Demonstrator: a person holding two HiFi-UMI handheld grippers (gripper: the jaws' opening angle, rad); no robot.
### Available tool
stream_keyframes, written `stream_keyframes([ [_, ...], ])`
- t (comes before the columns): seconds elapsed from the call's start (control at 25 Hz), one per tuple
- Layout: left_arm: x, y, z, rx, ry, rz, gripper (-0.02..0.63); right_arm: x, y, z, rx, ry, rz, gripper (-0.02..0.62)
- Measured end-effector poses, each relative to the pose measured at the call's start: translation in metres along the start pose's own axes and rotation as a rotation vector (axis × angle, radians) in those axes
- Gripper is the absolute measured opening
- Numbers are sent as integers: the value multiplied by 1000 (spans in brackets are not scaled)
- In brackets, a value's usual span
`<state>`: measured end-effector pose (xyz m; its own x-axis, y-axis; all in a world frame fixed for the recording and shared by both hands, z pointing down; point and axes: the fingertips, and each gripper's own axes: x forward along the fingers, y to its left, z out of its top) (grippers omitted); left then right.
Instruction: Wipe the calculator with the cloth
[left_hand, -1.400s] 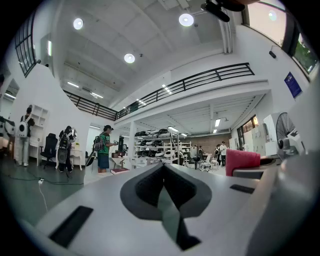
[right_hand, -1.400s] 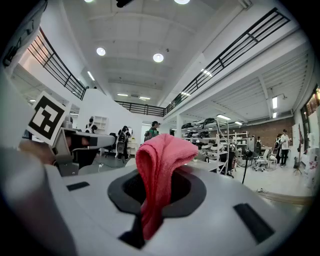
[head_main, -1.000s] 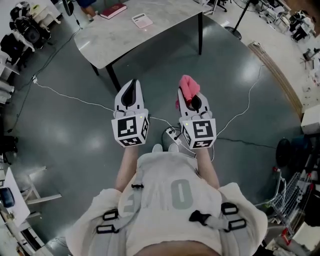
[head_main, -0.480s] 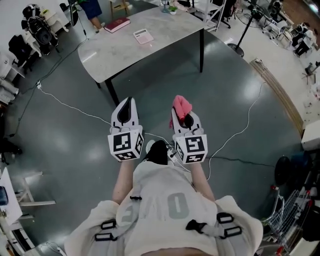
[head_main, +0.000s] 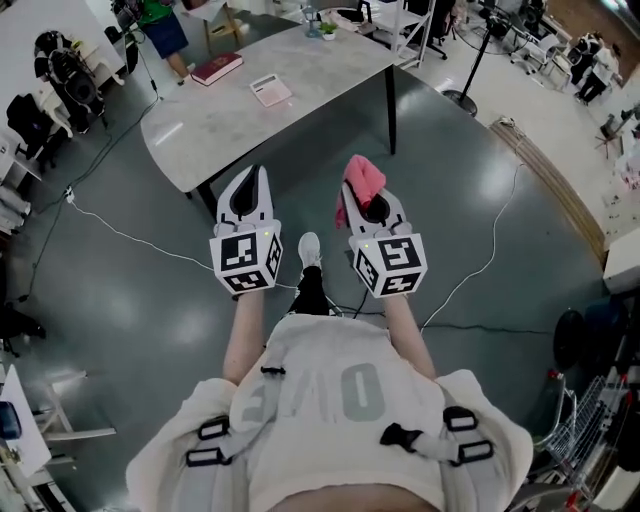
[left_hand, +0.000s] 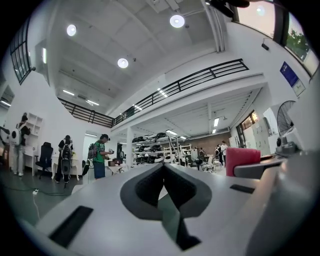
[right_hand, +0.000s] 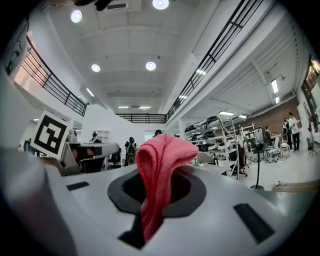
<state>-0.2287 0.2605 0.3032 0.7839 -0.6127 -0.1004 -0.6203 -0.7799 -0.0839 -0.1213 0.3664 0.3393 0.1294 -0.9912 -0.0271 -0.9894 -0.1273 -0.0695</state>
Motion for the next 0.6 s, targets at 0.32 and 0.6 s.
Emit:
stream_keyframes([
  [0.32, 115, 62, -8, -54, -11, 22, 20, 113, -33, 3, -25, 40, 37, 58],
  [0.6, 230, 103, -27, -79, 26, 6, 20, 228, -76, 8, -13, 54, 66, 58],
])
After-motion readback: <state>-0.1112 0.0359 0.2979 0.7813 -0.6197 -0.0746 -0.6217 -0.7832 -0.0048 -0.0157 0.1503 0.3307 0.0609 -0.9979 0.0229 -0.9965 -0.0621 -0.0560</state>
